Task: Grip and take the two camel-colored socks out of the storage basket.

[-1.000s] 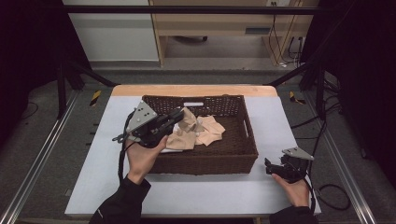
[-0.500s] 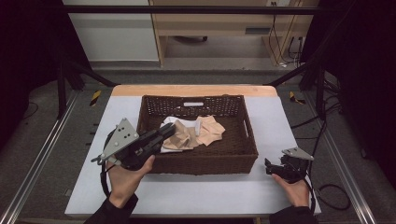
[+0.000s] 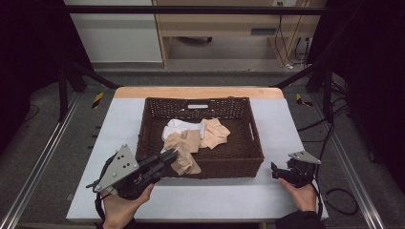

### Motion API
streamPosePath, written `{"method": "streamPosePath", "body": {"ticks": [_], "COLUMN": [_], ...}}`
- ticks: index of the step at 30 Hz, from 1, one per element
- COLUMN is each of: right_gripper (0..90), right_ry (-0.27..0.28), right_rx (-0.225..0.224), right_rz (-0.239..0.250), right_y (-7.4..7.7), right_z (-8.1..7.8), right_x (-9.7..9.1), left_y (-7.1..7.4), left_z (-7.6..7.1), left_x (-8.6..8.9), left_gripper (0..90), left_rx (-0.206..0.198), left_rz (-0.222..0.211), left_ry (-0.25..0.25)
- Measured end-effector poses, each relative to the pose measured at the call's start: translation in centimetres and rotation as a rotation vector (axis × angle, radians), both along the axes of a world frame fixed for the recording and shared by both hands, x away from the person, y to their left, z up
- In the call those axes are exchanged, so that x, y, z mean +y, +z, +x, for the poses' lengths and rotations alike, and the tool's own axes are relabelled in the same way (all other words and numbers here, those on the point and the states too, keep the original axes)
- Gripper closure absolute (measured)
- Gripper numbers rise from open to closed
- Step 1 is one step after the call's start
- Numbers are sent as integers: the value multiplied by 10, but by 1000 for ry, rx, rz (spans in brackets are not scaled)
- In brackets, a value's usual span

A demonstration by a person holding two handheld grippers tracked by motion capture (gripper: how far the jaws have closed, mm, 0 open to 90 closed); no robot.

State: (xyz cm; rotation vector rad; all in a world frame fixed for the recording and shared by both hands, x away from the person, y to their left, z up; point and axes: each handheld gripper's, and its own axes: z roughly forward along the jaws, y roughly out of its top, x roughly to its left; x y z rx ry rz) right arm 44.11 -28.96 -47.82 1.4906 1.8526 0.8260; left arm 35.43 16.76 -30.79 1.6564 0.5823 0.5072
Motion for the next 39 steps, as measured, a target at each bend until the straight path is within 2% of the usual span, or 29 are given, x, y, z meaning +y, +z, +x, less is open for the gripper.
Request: {"method": "streamPosePath", "body": {"ticks": [4, 5, 6, 7, 8, 9, 15, 16, 17, 18, 20, 22, 23, 28, 38, 39], "right_gripper": [57, 57, 57, 57, 57, 57, 57, 57, 57, 57, 57, 57, 57, 57, 57, 57], "right_ry": [-2, -2, -1, -1, -1, -2, 0, 0, 0, 0, -1, 0, 0, -1, 6, 6], "right_rx": [2, 2, 1, 1, 2, 2, 2, 2, 1, 1, 5, 5, 6, 8, 5, 5], "right_rz": [2, 2, -2, -2, 0, 2, -1, -1, -2, -2, -1, -1, 0, 1, -5, -5], "right_y": [0, 0, 0, 0, 0, 0, 0, 0, 0, 0, 0, -1, 0, 0, 0, 0], "right_z": [0, 0, 0, 0, 0, 0, 0, 0, 0, 0, 0, 0, 0, 0, 0, 0], "right_x": [0, 0, 0, 0, 0, 0, 0, 0, 0, 0, 0, 0, 0, 0, 0, 0], "left_y": [-11, -17, -17, -22, -22, -27, -47, -47, -55, -55, -67, -71, -79, -99, -135, -135], "left_z": [-4, -7, -7, -10, -10, -13, -13, -13, -12, -12, -10, -9, -7, 0, 14, 14], "left_x": [-2, -5, -5, -7, -7, -9, -14, -14, -15, -15, -16, -16, -16, -16, -22, -22], "left_gripper": [862, 862, 862, 863, 862, 862, 862, 863, 862, 862, 862, 862, 862, 862, 861, 861], "left_rx": [32, 43, 43, 57, 57, 67, 123, 123, 147, 147, 180, 190, 214, 270, 364, 364], "left_rz": [29, 57, 57, 80, 80, 98, 133, 133, 151, 151, 168, 170, 175, 204, 302, 302], "left_ry": [-11, -20, -20, -31, -31, -38, -51, -51, -56, -56, -57, -56, -52, -41, -20, -20]}}
